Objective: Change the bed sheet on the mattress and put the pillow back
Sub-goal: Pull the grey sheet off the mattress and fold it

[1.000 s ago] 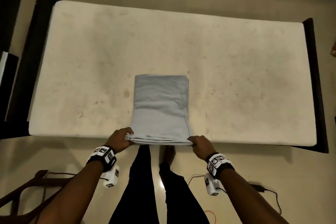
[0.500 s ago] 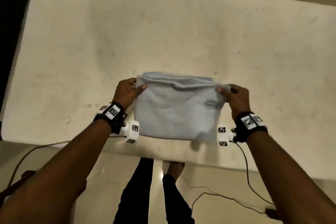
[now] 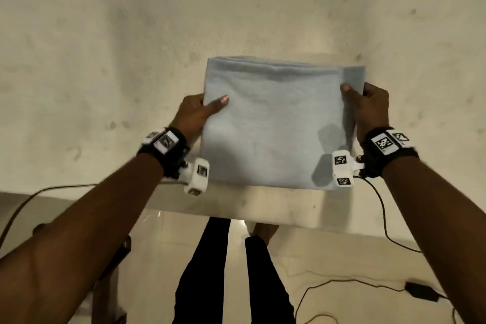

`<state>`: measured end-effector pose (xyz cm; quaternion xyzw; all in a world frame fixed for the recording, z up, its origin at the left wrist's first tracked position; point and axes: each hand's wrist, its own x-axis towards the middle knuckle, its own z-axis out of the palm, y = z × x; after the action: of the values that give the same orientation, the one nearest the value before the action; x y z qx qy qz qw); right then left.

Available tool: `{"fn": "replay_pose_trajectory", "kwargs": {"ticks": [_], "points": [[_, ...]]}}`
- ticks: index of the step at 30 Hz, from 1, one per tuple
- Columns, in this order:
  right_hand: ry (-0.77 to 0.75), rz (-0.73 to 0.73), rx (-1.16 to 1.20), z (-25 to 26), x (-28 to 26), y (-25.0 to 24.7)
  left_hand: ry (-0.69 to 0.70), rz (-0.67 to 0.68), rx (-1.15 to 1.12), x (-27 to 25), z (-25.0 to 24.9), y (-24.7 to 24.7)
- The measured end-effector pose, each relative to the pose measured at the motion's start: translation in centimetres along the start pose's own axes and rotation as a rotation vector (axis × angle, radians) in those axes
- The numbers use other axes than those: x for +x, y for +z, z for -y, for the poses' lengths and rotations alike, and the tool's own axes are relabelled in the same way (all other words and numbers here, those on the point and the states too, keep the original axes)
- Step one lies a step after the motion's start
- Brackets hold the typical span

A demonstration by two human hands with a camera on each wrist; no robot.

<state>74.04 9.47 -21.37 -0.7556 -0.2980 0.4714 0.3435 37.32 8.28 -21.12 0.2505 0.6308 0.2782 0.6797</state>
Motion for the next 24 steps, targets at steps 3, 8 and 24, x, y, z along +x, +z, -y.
{"fn": "replay_pose_trajectory", "kwargs": {"ticks": [3,8,24], "points": [[-0.047,0.009,-0.062,0.6,0.0,-0.2,-0.053,0.044,0.07,-2.3,1.2,0.0],[-0.058,0.019,-0.042,-0.4,-0.9,-0.2,-0.126,0.137,0.105,-3.7,3.3,-0.5],[0.211,0.246,-0.087,-3.0,-6.3,-3.6,-0.122,0.123,0.219,-6.1,5.4,-0.8]]}}
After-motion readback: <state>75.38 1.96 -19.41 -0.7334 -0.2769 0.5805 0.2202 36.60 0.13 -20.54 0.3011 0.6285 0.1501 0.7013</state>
